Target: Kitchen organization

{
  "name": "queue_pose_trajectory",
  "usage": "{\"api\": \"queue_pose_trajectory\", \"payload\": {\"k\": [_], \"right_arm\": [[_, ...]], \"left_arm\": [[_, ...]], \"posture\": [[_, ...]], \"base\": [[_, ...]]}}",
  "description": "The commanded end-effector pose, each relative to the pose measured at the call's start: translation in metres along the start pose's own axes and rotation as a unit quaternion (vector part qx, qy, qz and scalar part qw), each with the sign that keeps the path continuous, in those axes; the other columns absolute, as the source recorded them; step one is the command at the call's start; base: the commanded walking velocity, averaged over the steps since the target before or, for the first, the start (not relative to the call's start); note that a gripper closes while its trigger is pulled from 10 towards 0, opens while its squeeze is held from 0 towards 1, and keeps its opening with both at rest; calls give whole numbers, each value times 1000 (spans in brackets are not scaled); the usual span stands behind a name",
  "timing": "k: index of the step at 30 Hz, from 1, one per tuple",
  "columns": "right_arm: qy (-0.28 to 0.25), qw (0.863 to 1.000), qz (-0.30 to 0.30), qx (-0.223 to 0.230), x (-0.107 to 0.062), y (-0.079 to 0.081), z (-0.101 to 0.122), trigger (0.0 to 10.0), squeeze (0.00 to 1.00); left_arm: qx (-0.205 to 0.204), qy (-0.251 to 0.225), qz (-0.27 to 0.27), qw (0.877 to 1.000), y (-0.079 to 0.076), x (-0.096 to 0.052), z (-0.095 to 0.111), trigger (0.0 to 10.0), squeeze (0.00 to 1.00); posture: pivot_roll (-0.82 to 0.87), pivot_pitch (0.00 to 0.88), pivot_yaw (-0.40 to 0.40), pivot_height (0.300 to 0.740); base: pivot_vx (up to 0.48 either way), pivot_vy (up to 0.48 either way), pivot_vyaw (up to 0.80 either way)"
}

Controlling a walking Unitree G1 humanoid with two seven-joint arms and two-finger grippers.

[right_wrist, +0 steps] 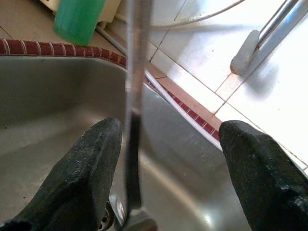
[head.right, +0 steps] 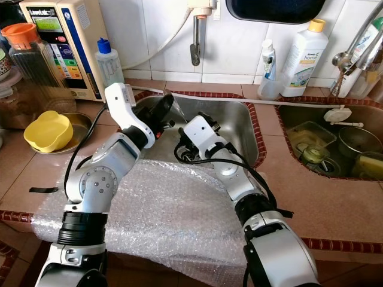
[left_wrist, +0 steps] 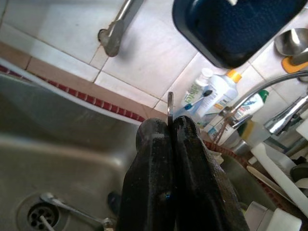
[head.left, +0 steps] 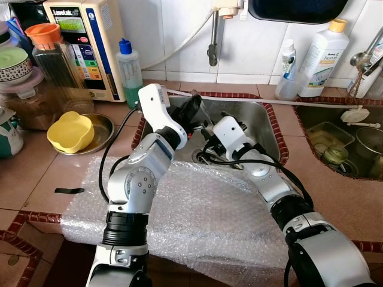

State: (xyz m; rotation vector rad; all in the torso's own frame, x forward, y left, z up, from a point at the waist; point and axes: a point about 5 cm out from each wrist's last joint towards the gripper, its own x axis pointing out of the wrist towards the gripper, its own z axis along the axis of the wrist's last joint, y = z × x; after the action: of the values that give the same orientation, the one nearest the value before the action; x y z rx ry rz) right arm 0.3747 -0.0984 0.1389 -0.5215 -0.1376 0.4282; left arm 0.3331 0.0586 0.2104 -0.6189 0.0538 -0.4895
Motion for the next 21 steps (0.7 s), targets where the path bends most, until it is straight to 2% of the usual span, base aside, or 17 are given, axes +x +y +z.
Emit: {"api": "queue_pose_trajectory", "payload": {"k": [1,16,19,20,21], "right_arm": [[-13,1000,-7,-3,4,-5,7,0,0],[-16,1000,-9,11,1,-1,2,0,0],[-14,1000,9,23,2,6,2,0,0],[-14,1000,9,19,3,7,3,5373,0],[-16,1000,10,19,4,9,4,10000,0]], "left_arm": [[-11,-1,-8,1000,-7,-1,-2,4314,0],[-11,4,-4,1000,-7,-1,-4,4235,0],[-13,2,-3,1000,-7,-1,-4,4314,0],[-14,2,-4,1000,-8,-1,-4,4353,0],[-15,1,-5,1000,-8,-1,-3,4549,0]], "posture": [[79,14,14,740],[68,17,17,740],[70,18,15,740],[71,17,14,740],[72,17,12,740]], "base": [[0,0,0],[0,0,0],[0,0,0],[0,0,0],[0,0,0]]}}
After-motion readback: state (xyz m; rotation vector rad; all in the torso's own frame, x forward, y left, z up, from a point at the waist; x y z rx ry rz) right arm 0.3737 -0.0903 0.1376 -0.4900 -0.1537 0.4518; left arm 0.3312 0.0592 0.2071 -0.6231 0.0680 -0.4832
